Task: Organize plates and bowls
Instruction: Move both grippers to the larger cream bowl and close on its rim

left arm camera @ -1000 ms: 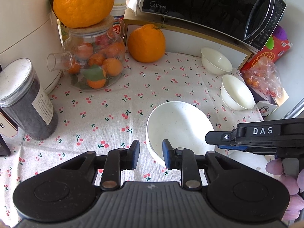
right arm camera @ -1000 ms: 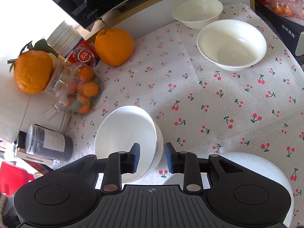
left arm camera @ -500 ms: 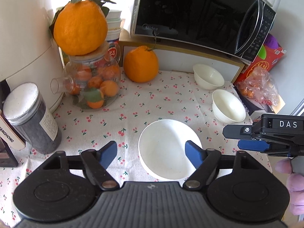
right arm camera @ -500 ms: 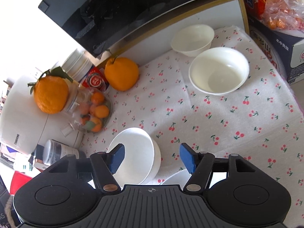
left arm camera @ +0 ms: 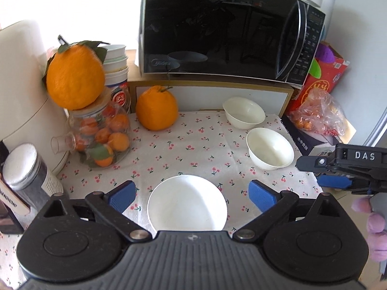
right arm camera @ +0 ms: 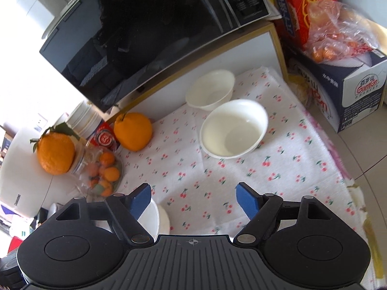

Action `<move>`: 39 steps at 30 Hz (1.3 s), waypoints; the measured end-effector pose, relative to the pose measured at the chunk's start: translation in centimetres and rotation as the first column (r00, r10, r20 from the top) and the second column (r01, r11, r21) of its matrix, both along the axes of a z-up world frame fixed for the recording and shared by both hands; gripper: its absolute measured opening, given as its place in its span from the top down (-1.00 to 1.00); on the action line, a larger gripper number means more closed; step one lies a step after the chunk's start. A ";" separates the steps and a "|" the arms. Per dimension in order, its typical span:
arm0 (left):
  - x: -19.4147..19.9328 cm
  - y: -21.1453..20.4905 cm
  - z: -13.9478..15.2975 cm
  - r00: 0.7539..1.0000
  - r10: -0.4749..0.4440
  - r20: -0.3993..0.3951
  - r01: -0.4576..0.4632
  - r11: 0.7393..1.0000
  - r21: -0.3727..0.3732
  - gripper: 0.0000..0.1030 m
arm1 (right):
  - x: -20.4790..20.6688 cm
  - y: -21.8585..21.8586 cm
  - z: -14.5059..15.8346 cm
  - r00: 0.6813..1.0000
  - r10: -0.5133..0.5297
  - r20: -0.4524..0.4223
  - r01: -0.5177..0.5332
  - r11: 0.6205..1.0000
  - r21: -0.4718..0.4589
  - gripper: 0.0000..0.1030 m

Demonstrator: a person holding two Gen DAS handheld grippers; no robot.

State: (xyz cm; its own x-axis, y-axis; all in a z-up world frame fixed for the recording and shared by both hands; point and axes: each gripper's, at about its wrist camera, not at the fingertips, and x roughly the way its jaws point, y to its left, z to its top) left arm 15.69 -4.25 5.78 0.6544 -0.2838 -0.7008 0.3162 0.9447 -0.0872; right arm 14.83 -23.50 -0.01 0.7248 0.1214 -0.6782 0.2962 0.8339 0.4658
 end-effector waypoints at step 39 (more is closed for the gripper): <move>13.6 -12.5 -7.9 0.963 -0.185 -0.198 0.176 0.982 -0.065 0.17 | 4.4 -10.9 -9.5 0.949 -0.315 0.015 0.299 0.915 0.270 -0.63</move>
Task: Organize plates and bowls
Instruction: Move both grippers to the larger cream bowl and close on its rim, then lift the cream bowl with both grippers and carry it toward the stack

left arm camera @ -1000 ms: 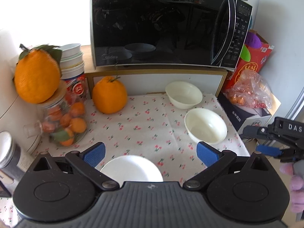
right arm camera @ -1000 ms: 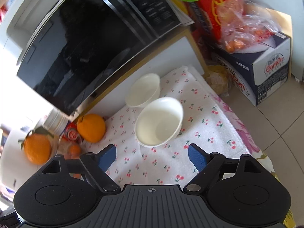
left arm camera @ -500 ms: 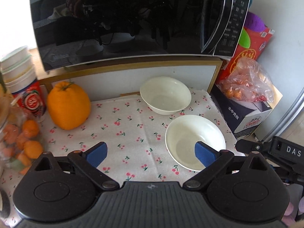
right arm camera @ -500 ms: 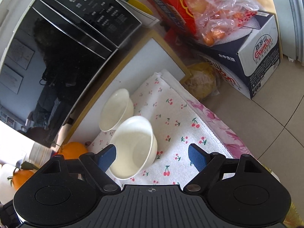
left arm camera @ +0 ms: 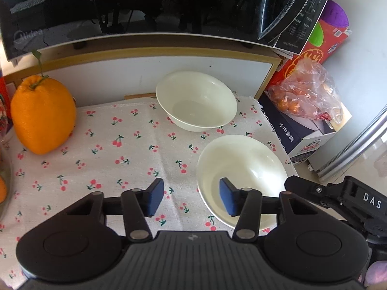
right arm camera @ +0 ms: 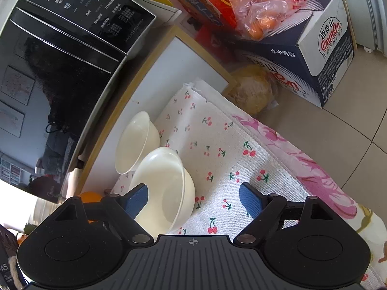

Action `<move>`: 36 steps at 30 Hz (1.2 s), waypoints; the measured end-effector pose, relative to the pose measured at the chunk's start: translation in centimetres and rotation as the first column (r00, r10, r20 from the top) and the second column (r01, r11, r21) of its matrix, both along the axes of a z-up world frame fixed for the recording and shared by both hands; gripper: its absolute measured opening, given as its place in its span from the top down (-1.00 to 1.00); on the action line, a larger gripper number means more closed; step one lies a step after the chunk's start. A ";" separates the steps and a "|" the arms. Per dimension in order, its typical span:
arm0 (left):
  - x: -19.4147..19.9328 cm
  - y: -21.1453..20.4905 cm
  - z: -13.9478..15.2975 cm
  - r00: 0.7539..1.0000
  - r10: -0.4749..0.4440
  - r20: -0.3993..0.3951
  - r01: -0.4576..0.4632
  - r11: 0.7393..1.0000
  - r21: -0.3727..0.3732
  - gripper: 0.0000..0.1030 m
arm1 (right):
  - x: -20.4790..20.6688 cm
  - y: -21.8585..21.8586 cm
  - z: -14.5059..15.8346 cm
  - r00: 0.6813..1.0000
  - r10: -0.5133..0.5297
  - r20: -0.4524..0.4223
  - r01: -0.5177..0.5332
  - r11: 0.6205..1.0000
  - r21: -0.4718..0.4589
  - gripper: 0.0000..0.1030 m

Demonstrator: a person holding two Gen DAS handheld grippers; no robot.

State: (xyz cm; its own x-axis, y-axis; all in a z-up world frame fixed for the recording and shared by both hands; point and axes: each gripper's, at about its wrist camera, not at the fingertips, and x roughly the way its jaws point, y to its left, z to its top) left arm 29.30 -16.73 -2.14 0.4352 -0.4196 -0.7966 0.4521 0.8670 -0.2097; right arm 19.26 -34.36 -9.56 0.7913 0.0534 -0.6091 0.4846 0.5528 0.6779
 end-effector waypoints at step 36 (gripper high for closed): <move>-0.6 0.9 0.9 1.000 -0.015 0.004 0.016 0.999 -0.051 0.86 | 1.2 2.5 1.4 0.997 0.072 -0.001 -0.072 0.994 -0.080 0.75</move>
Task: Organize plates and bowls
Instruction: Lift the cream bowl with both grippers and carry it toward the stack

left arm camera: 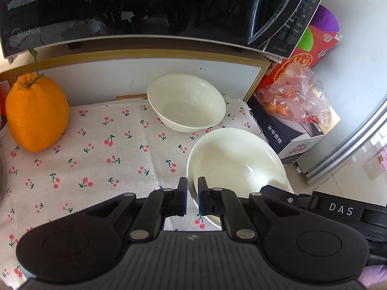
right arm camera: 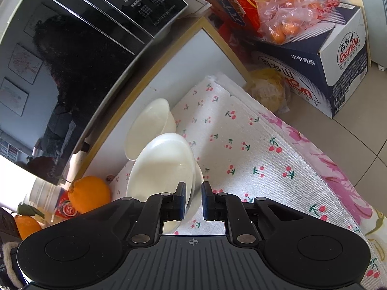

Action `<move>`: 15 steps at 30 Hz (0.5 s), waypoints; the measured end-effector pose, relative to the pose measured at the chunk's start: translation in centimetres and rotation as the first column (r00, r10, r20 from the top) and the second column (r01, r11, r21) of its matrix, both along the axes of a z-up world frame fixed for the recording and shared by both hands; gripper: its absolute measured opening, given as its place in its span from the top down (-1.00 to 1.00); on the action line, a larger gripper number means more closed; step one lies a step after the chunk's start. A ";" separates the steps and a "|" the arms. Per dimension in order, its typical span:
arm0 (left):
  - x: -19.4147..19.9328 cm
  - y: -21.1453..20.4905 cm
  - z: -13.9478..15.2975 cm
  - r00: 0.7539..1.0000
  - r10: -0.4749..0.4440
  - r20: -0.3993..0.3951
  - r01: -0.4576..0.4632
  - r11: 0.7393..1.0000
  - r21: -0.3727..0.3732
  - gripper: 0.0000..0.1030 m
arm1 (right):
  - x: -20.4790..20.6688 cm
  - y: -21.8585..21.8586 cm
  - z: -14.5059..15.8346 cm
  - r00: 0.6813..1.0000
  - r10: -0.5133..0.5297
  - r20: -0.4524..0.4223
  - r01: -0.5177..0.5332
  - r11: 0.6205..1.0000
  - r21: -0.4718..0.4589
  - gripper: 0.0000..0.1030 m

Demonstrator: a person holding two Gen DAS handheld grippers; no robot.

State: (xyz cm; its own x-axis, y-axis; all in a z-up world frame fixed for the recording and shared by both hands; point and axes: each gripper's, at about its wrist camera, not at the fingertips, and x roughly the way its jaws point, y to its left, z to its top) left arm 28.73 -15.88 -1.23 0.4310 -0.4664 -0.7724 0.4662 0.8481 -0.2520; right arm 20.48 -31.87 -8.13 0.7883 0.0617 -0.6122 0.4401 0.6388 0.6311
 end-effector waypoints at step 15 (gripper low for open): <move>-4.1 1.9 4.5 0.998 0.050 0.043 -0.049 0.998 -0.025 0.86 | -2.5 2.1 5.0 0.997 0.064 0.037 -0.062 0.997 -0.036 0.74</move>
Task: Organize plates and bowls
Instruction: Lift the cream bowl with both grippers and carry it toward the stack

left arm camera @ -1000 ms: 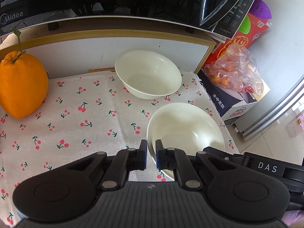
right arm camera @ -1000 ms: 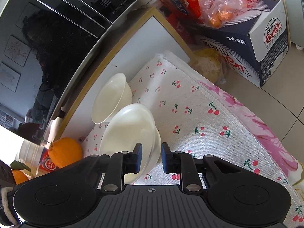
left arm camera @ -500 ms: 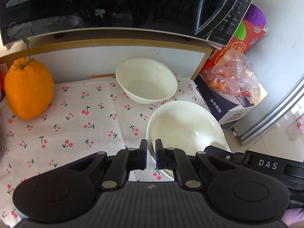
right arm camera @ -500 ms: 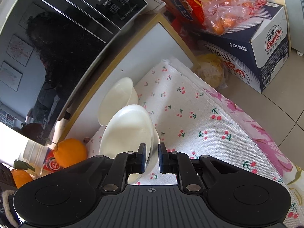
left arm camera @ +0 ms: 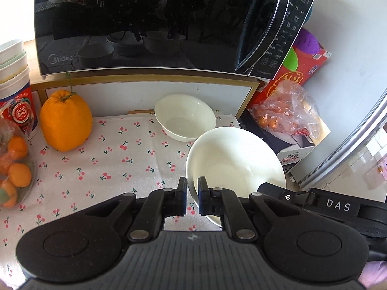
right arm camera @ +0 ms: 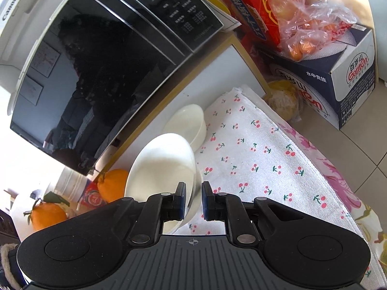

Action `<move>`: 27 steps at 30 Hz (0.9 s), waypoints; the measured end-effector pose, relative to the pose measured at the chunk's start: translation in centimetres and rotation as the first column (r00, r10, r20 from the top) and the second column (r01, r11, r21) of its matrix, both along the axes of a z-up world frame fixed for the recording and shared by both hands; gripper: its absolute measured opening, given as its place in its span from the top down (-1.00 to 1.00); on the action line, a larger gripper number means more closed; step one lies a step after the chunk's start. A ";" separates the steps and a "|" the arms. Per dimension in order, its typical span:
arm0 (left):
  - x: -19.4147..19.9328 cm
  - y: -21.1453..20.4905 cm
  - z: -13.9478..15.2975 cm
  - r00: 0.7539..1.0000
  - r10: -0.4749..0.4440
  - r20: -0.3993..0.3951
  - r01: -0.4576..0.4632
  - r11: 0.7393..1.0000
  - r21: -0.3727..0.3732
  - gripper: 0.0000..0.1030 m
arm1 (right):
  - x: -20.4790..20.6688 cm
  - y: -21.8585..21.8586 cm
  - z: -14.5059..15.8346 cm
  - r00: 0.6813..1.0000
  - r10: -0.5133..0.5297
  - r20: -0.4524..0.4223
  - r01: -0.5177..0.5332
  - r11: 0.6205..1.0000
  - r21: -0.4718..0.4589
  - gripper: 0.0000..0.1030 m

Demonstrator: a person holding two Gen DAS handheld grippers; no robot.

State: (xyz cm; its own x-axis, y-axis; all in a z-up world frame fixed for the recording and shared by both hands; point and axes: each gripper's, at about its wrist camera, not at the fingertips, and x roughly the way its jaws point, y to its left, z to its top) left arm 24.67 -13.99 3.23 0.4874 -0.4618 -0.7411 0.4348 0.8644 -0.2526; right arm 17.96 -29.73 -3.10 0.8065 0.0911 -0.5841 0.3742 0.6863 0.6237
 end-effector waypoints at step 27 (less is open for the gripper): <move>-6.6 6.6 0.7 0.994 0.106 0.037 -0.105 0.994 -0.035 0.85 | -2.7 7.2 2.9 0.984 0.130 -0.121 -0.142 0.985 -0.096 0.71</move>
State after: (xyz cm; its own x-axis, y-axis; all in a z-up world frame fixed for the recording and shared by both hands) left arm 18.12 -7.43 3.96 0.5624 -0.4301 -0.7062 0.3517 0.8974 -0.2664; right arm 15.29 -22.48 -0.22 0.7187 0.1291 -0.6832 0.3372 0.7946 0.5048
